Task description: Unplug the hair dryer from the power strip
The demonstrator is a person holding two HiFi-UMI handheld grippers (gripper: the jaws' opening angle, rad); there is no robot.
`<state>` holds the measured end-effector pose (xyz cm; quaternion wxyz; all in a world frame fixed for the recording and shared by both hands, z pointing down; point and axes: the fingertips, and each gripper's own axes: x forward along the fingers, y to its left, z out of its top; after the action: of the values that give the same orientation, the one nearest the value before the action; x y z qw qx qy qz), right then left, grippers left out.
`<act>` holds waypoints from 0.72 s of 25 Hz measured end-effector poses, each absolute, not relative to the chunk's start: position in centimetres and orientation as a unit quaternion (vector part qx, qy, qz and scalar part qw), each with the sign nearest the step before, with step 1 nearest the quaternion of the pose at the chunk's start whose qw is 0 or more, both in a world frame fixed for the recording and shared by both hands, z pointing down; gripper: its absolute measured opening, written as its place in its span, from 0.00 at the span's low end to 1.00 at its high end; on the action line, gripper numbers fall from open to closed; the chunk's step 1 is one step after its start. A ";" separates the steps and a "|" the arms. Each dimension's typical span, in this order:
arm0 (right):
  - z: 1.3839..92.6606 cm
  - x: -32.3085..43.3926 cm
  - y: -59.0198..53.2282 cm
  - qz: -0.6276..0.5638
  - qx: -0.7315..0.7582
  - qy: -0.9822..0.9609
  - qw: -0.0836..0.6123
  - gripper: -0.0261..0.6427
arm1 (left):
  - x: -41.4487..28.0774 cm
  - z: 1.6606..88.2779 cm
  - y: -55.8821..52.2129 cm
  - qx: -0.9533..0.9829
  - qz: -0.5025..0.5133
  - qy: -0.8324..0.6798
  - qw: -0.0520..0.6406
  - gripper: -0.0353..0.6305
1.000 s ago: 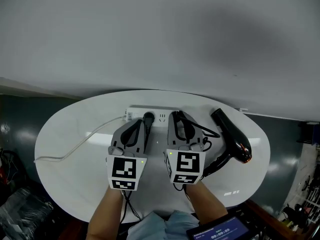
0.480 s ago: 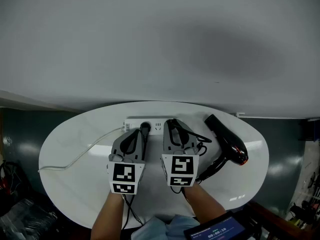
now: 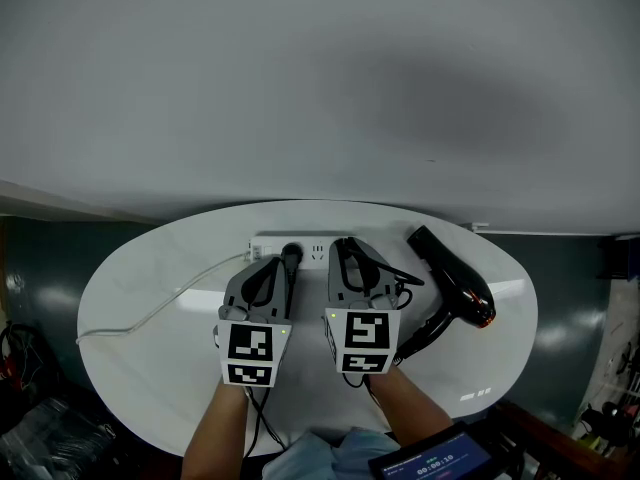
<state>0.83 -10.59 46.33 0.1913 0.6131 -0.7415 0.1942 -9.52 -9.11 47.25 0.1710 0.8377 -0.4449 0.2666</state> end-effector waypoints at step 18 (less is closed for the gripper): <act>46.7 1.0 -10.6 0.215 0.611 -0.738 0.189 0.15 | -9.4 47.1 -9.2 0.839 0.267 -0.442 0.173 0.05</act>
<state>1.00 -10.60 46.69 0.1890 0.6113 -0.7379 0.2149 -9.44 -9.19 47.07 0.1726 0.8387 -0.4423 0.2669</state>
